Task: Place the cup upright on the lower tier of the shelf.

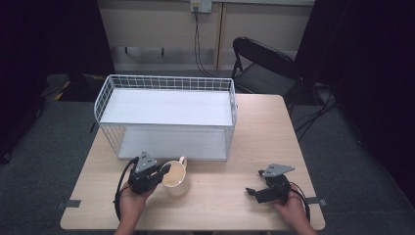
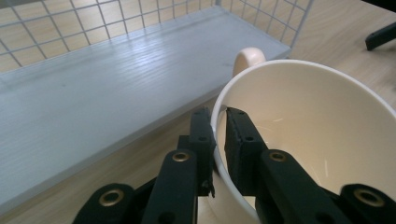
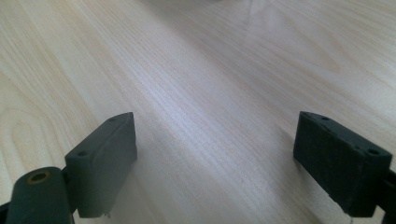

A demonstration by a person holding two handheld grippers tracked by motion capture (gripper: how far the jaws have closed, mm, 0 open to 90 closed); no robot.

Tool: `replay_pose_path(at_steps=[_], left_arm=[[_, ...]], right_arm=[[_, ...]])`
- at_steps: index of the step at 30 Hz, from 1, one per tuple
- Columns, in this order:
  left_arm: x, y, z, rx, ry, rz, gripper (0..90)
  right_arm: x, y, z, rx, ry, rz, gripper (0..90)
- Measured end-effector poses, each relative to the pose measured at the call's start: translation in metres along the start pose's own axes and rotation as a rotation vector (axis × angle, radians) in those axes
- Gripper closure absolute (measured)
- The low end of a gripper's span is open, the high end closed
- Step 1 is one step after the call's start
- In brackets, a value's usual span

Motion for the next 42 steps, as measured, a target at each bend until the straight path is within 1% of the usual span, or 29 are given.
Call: replay_pose_path(at_steps=[4, 5, 6, 7, 13, 16, 19, 20, 23, 25, 29, 32, 34, 35, 36, 42], left_arm=[[0.004, -0.004, 0.005, 0.01, 0.028, 0.024, 81.8], [0.004, -0.004, 0.005, 0.01, 0.028, 0.024, 81.8], [0.006, -0.006, 0.006, 0.017, 0.039, 0.036, 81.8], [0.007, -0.008, 0.007, 0.016, 0.044, 0.044, 81.8], [0.01, -0.011, 0.011, 0.023, 0.062, 0.069, 81.8], [0.011, -0.013, 0.013, 0.018, 0.068, 0.078, 81.8], [0.012, -0.014, 0.014, 0.022, 0.074, 0.088, 81.8], [0.013, -0.015, 0.015, 0.014, 0.075, 0.093, 81.8], [0.014, -0.016, 0.017, 0.01, 0.075, 0.102, 81.8], [0.015, -0.016, 0.018, 0.018, 0.076, 0.105, 81.8], [0.016, -0.018, 0.019, 0.018, 0.073, 0.109, 81.9], [0.016, -0.02, 0.02, 0.03, 0.076, 0.113, 82.0], [0.016, -0.021, 0.021, 0.03, 0.073, 0.115, 82.0], [0.016, -0.023, 0.022, 0.028, 0.073, 0.12, 82.0], [0.016, -0.023, 0.023, 0.037, 0.079, 0.123, 82.0], [0.017, -0.029, 0.027, 0.051, 0.088, 0.141, 82.1]], right_arm=[[0.0, 0.0, 0.0, 0.0, 0.0, 0.0, 12.7], [0.0, 0.0, 0.0, 0.0, 0.0, 0.0, 12.7], [0.0, 0.0, 0.0, 0.0, 0.0, 0.0, 12.7], [0.0, 0.0, 0.0, 0.0, 0.0, 0.0, 12.7], [0.0, 0.0, 0.0, 0.0, 0.0, 0.0, 12.7], [0.0, 0.0, 0.0, 0.0, 0.0, 0.0, 12.7], [0.0, 0.0, 0.0, 0.0, 0.0, 0.0, 12.7], [0.0, 0.0, 0.0, 0.0, 0.0, 0.0, 12.7], [0.0, 0.0, 0.0, 0.0, 0.0, 0.0, 12.7], [0.0, 0.0, 0.0, 0.0, 0.0, 0.0, 12.7], [0.0, 0.0, 0.0, 0.0, 0.0, 0.0, 12.7], [0.0, 0.0, 0.0, 0.0, 0.0, 0.0, 12.7], [0.0, 0.0, 0.0, 0.0, 0.0, 0.0, 12.7], [0.0, 0.0, 0.0, 0.0, 0.0, 0.0, 12.7], [0.0, 0.0, 0.0, 0.0, 0.0, 0.0, 12.7], [0.0, 0.0, 0.0, 0.0, 0.0, 0.0, 12.7]])
Point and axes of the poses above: each handheld gripper's, and its own axes: x roughly backward along the jaws, z roughly out of its top, y roughly to its right, the point moved 9 cm from there along -x, roughly forward along the jaws, and after that the axes turned 4 degrees about x, right-handed, at the moved point
